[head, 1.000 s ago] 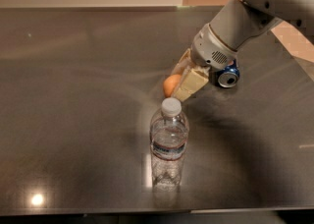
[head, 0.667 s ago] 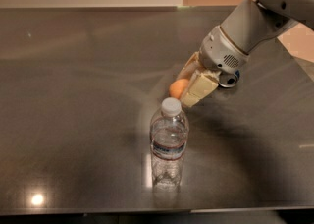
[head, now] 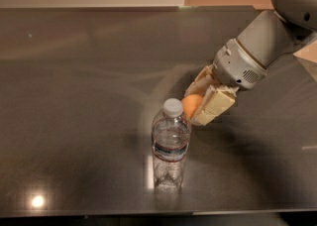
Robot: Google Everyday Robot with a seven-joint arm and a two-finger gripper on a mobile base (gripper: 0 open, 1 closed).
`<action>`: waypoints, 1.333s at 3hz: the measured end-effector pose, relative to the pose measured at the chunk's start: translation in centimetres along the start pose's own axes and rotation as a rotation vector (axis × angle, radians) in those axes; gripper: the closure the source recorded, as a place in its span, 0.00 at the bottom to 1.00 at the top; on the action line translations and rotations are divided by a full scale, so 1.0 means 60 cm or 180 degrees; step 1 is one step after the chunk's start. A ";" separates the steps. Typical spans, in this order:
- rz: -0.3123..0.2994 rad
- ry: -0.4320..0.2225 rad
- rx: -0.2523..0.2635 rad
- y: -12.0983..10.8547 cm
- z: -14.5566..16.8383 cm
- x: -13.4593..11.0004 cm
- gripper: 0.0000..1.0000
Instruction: Move orange near water bottle
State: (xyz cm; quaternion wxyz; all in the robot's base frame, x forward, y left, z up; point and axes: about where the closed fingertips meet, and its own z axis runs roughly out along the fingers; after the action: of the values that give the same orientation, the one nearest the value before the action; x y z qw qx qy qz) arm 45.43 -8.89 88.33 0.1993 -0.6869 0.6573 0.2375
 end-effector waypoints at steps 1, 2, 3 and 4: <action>-0.0064 -0.0005 -0.0104 0.024 0.011 0.012 1.00; -0.0098 0.0023 -0.0162 0.038 0.020 0.023 1.00; -0.0141 0.0016 -0.0229 0.048 0.025 0.030 0.81; -0.0199 0.0006 -0.0298 0.056 0.029 0.033 0.58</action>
Offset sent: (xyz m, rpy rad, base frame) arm -0.0344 -0.0135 -0.0278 -0.0177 0.0418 0.0775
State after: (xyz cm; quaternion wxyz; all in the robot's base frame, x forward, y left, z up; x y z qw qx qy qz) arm 42.00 -9.62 85.89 0.1737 -0.7159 0.6239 0.2609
